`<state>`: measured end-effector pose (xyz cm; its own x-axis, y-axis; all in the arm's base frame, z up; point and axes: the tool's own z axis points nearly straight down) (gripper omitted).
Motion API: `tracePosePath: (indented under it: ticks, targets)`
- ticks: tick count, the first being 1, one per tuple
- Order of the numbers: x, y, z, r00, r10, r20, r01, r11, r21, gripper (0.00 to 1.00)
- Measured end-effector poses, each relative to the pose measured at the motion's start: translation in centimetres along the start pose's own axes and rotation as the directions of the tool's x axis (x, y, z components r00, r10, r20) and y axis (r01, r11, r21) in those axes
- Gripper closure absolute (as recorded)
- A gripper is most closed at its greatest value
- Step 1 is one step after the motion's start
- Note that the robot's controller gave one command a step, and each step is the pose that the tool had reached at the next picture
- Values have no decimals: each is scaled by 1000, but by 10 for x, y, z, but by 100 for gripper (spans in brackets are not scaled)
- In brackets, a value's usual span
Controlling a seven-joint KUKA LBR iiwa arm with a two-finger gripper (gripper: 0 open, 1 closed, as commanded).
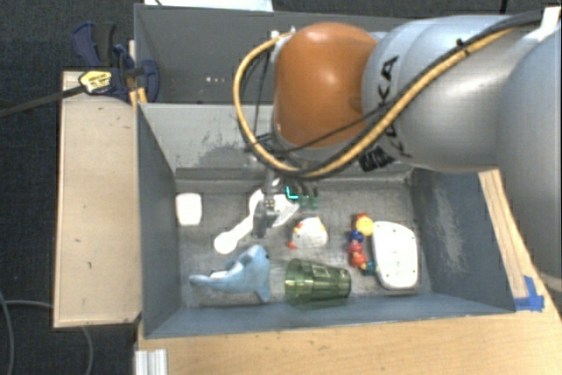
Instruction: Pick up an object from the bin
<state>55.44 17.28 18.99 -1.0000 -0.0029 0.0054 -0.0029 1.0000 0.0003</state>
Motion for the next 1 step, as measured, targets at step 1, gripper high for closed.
tracePosePath:
  ticks: [1]
  targets:
    - [-2,-1,-4,1000,5,8,-5,1000,-1,0]
